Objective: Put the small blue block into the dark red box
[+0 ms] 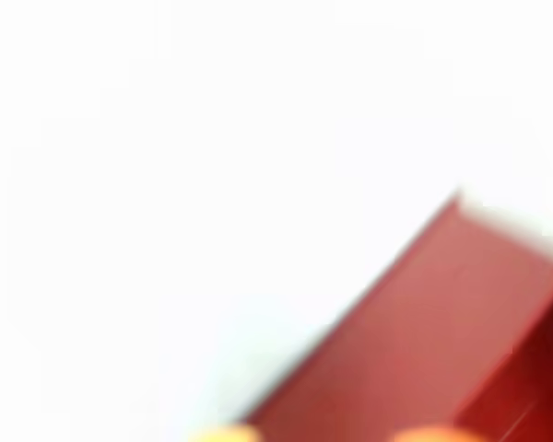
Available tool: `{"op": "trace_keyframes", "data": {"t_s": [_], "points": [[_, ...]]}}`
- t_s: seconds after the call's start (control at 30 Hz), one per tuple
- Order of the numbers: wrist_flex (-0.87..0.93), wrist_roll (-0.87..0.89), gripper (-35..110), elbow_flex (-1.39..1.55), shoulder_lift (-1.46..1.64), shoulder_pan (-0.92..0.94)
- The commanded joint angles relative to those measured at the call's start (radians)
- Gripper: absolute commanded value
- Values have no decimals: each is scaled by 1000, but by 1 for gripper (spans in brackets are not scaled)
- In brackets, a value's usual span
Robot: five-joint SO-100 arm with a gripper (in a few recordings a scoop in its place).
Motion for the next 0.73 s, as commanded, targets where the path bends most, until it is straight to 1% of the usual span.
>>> {"op": "trace_keyframes", "data": {"t_s": [0.0,0.13,0.23,0.33,0.43,0.7], "points": [[54,-61,2,138,321,-164],[104,-132,1,311,549,-314],[107,-190,1,367,549,-437],[95,-256,1,413,549,-511],[84,-298,1,463,551,-549],[83,-311,0,548,551,-555]]}}
